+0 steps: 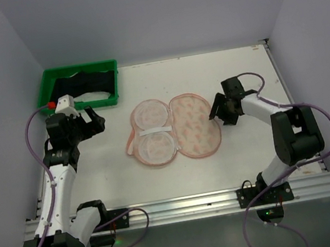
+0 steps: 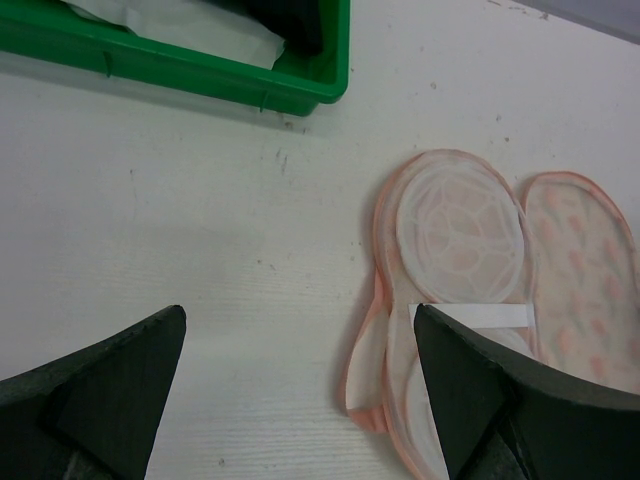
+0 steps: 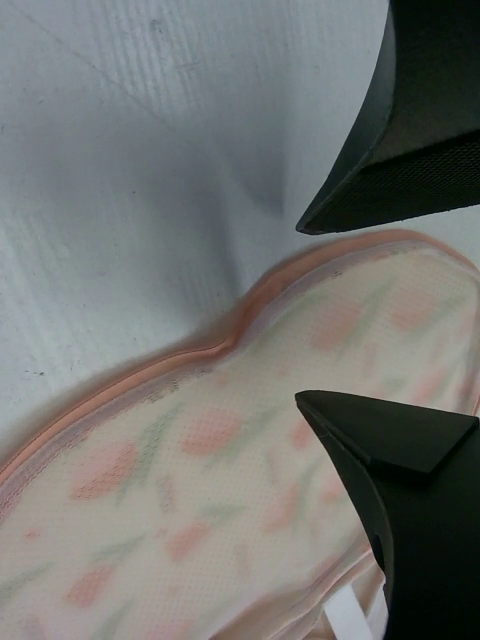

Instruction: Unzip the laundry bag and remove the bra

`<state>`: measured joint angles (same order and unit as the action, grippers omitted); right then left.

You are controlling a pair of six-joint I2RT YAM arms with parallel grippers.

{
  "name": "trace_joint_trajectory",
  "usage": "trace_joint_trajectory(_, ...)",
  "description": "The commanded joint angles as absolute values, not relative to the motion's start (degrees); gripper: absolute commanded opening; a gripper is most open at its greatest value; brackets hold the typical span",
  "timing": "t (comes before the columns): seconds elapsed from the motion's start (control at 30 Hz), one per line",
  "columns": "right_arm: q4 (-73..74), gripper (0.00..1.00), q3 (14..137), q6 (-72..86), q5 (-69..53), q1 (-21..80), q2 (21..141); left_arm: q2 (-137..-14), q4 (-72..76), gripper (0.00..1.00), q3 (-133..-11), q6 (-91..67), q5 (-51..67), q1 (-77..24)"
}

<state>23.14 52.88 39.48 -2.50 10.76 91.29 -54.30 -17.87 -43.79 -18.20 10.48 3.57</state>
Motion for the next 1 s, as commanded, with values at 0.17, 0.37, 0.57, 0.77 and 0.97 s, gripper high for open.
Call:
trace_joint_trajectory(0.17, 26.8, 0.68, 60.6, 39.1, -3.0, 13.2, 97.6, -53.5, -15.9, 1.0, -43.4, -16.6, 12.0, 3.5)
trace_joint_trajectory(0.37, 28.7, 0.73, 64.6, 40.0, -6.5, 15.9, 102.1, -53.5, -15.9, 1.0, -43.3, -16.6, 12.0, 3.4)
trace_joint_trajectory(0.57, 25.4, 0.7, 63.2, 40.3, -7.9, 20.6, 105.3, -53.7, -16.3, 1.0, -43.4, -16.5, 11.0, 3.5)
trace_joint_trajectory(0.77, 24.9, 0.58, 62.3, 40.0, -5.5, 23.2, 106.3, -54.2, -16.5, 1.0, -43.5, -16.5, 10.6, 3.6)
trace_joint_trajectory(0.97, 26.3, 0.14, 63.1, 39.1, -3.0, 23.6, 106.8, -54.3, -16.6, 1.0, -43.6, -16.4, 10.5, 3.7)
